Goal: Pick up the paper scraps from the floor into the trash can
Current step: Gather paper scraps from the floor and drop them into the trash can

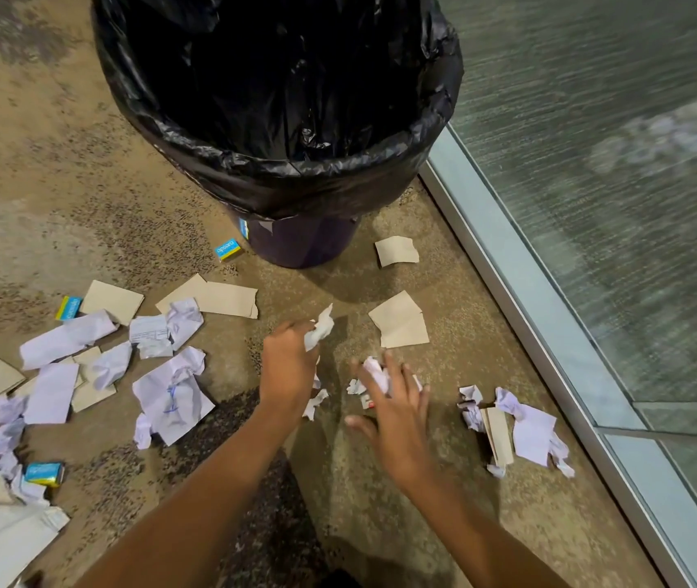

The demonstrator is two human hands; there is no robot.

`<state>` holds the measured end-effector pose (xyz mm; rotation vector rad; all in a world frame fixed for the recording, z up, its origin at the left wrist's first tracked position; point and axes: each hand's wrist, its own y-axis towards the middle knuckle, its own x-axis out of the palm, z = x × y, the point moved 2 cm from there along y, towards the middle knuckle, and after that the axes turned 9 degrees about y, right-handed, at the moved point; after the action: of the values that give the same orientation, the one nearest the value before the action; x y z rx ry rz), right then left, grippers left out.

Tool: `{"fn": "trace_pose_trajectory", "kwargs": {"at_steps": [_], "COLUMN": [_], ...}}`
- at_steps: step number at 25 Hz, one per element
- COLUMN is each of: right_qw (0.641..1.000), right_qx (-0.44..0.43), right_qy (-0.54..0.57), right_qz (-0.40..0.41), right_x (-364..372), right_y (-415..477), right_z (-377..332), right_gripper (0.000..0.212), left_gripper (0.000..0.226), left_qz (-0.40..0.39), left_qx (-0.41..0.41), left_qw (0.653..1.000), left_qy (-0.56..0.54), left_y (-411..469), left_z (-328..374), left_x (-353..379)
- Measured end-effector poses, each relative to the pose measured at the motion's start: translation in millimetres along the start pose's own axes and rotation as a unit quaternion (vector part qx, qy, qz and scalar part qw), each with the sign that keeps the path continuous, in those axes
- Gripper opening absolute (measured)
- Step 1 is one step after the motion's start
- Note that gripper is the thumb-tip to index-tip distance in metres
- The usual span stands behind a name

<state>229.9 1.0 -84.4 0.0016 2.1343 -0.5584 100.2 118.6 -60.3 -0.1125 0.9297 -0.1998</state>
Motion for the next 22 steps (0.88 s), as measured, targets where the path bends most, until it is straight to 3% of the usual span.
{"fn": "trace_pose_trajectory", "kwargs": {"at_steps": [3, 7, 10, 14, 18, 22], "right_qw": [0.992, 0.989, 0.986, 0.995, 0.992, 0.961], "right_qx": [-0.085, -0.117, -0.101, -0.043, -0.008, -0.058], "right_qy": [-0.097, -0.082, -0.125, -0.078, 0.023, 0.1], "right_qz": [0.001, 0.04, 0.045, 0.033, 0.126, 0.251], "right_x": [14.2, 17.8, 9.0, -2.6, -21.4, -54.6], "right_y": [-9.3, -24.3, -32.7, -37.0, -49.9, -60.3], "right_z": [-15.6, -18.0, -20.6, -16.6, -21.0, -48.6], "right_gripper": [0.077, 0.079, 0.071, 0.043, 0.028, 0.019], "left_gripper": [0.02, 0.021, 0.02, 0.024, 0.025, 0.021], "left_qz": [0.015, 0.015, 0.019, 0.023, 0.039, 0.092], "left_qx": [-0.015, -0.032, -0.038, -0.035, -0.039, -0.03], "left_qw": [1.0, 0.999, 0.999, 0.999, 0.998, 0.995], "left_qy": [-0.009, 0.032, 0.026, 0.015, 0.006, -0.031], "left_y": [-11.4, -26.6, -38.8, -56.4, -64.0, -69.3], "left_z": [-0.3, -3.8, -4.9, -4.1, -1.5, 10.8], "left_x": [-17.4, -33.2, -43.7, -62.8, -85.2, -113.0]}}
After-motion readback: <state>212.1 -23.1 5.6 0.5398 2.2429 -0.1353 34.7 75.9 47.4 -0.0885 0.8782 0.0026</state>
